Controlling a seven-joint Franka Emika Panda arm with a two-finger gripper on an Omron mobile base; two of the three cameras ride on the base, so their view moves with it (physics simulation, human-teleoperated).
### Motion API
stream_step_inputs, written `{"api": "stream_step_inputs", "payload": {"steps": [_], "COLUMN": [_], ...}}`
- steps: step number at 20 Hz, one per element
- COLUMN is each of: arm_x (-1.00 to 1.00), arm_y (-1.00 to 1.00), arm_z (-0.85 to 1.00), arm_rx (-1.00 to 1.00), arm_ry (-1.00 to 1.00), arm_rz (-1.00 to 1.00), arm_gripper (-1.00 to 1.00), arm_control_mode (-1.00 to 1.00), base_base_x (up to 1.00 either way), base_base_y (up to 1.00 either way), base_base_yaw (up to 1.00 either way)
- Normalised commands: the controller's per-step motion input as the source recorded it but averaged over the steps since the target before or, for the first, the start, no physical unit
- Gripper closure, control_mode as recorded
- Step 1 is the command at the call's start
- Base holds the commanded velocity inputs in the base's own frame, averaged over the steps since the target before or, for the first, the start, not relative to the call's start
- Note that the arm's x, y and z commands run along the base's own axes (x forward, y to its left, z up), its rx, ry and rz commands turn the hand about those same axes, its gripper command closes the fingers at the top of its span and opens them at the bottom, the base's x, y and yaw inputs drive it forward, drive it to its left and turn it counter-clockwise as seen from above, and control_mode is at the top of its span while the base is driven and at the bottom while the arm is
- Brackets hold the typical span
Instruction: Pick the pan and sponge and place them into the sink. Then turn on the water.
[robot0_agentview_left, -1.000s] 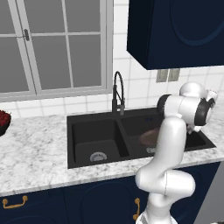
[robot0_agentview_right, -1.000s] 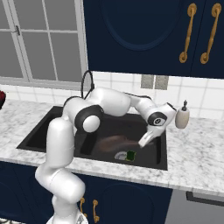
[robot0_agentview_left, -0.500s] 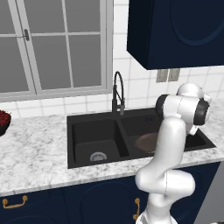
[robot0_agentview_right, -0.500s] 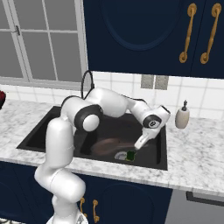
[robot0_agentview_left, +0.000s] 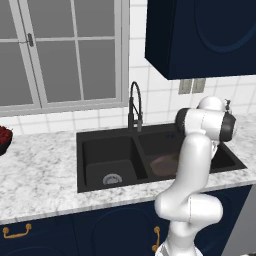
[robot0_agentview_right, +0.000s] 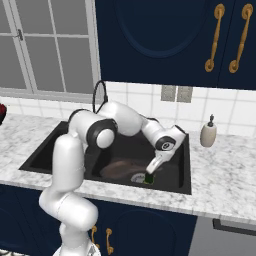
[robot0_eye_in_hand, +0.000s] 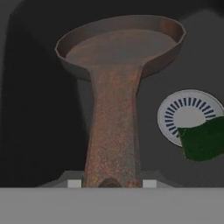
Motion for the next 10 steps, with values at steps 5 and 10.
{"api": "stream_step_inputs", "payload": {"steps": [5,10], "arm_x": [0.24,0.40], "arm_y": [0.00,0.00], "arm_z": [-0.37,-0.34], "arm_rx": [-0.01,-0.02], "arm_ry": [0.00,0.00], "arm_rz": [0.00,0.00], "arm_gripper": [1.00,1.00], "arm_control_mode": [-1.00,-1.00], "base_base_x": [0.00,0.00], "base_base_y": [0.00,0.00], "base_base_yaw": [0.00,0.00]}}
